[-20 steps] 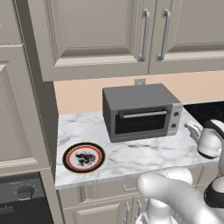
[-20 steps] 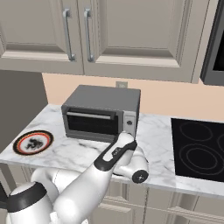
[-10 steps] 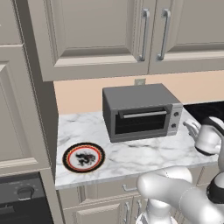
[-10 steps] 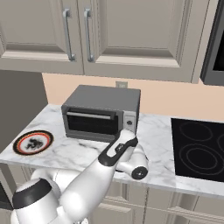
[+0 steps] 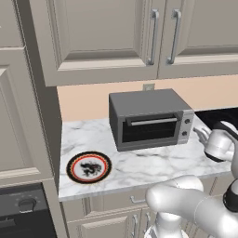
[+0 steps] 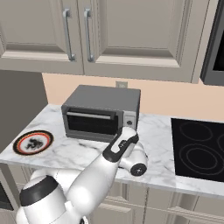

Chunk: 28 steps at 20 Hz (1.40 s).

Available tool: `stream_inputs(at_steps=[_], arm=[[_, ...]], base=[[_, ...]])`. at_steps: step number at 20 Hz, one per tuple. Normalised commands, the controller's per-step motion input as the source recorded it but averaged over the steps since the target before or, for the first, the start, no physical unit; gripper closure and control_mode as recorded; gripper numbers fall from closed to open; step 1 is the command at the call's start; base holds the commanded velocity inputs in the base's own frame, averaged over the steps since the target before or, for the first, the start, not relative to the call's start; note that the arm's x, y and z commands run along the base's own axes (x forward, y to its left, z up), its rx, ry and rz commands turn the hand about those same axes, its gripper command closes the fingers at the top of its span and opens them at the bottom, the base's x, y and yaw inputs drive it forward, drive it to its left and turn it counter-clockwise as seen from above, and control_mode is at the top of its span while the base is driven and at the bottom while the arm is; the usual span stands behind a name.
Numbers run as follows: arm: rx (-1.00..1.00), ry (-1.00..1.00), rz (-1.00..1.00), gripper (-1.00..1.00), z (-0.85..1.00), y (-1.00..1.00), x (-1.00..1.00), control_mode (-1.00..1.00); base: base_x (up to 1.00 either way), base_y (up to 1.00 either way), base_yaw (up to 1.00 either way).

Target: Pull the toaster oven rack outwards. Pick up the baguette from the plate and place it on the toaster oven rack. Close the toaster oven door fully and set the temperature to the lowest setting.

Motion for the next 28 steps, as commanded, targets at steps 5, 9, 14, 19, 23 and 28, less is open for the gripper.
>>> stream_inputs(at_steps=[5,9,14,19,23,28], arm=[[0.12,0.09,-0.06,-1.0,-0.07,0.04,-0.17,-1.0],[0.39,0.24,-0.09,-1.0,0.06,-0.1,-0.28,-1.0],[0.47,0.21,-0.04,-1.0,0.73,-0.16,0.0,-1.0],[0.56,0.29,-0.09,-1.0,0.28,-0.2,0.19,-1.0],[0.23,0.05,-0.19,-1.0,-0.42,-0.02,0.0,-1.0],[0.19,0.0,-0.31,-1.0,-0.38,0.03,0.0,-1.0]], base=[[0.0,0.0,0.0],[0.0,0.0,0.0],[0.0,0.0,0.0],[0.0,0.0,0.0],[0.0,0.0,0.0],[0.0,0.0,0.0]])
